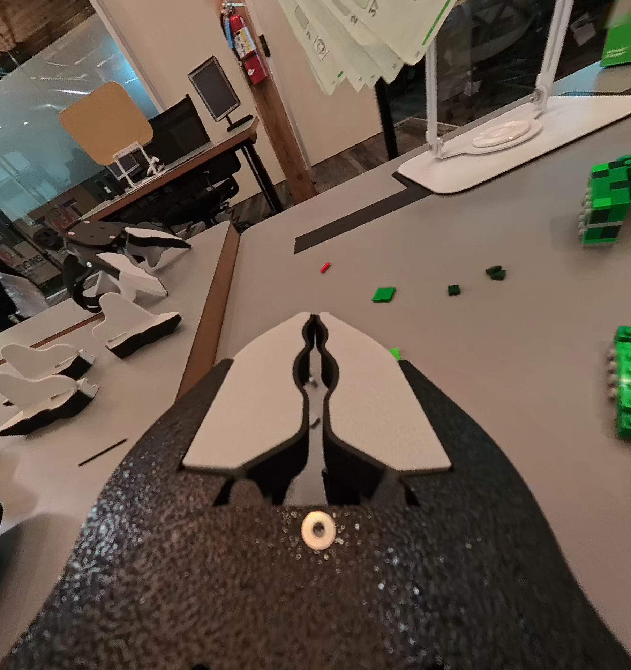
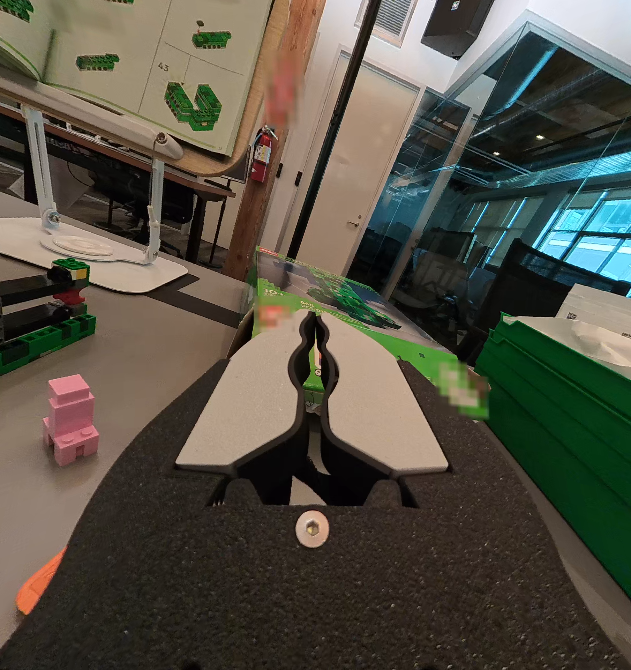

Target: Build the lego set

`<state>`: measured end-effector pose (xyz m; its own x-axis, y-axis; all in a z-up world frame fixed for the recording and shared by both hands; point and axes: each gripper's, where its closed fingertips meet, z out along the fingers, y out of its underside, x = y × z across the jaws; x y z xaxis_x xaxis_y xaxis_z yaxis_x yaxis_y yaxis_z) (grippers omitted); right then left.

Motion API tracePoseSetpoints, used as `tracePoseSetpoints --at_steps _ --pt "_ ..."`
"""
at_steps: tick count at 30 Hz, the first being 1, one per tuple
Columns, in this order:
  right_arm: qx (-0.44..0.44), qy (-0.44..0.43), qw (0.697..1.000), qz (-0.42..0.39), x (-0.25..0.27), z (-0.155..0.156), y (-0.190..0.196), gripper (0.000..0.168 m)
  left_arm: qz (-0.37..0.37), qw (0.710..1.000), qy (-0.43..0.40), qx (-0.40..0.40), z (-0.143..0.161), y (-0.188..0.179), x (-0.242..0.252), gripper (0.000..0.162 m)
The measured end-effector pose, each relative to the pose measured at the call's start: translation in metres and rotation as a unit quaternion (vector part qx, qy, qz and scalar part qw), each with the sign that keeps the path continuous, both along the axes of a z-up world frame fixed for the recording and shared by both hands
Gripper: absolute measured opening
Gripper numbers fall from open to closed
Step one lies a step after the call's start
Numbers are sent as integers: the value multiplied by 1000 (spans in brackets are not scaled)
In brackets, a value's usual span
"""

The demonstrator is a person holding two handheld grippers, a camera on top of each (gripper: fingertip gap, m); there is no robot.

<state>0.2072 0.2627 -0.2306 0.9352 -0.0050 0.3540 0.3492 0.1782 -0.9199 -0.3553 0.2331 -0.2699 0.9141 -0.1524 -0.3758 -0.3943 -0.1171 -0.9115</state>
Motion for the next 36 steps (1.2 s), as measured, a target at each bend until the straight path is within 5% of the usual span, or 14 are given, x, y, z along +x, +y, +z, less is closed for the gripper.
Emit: tracePoseSetpoints --at_steps 3,6,8,12,36 --pt "-2 1 1000 -2 1 -1 1 0 -127 992 -1 -5 8 -13 46 2" --pt "-2 1 1000 -3 2 -1 1 0 -275 958 -9 -75 -3 -36 101 20" --pt "-2 -2 1000 -3 1 -1 2 0 -300 944 3 -140 -23 -40 112 36" --pt "-3 -5 1000 -3 0 -1 2 0 -347 915 5 -205 -43 -53 123 38" --pt "-4 -7 1000 -4 1 -2 2 0 -305 906 35 -292 -71 -55 95 15"
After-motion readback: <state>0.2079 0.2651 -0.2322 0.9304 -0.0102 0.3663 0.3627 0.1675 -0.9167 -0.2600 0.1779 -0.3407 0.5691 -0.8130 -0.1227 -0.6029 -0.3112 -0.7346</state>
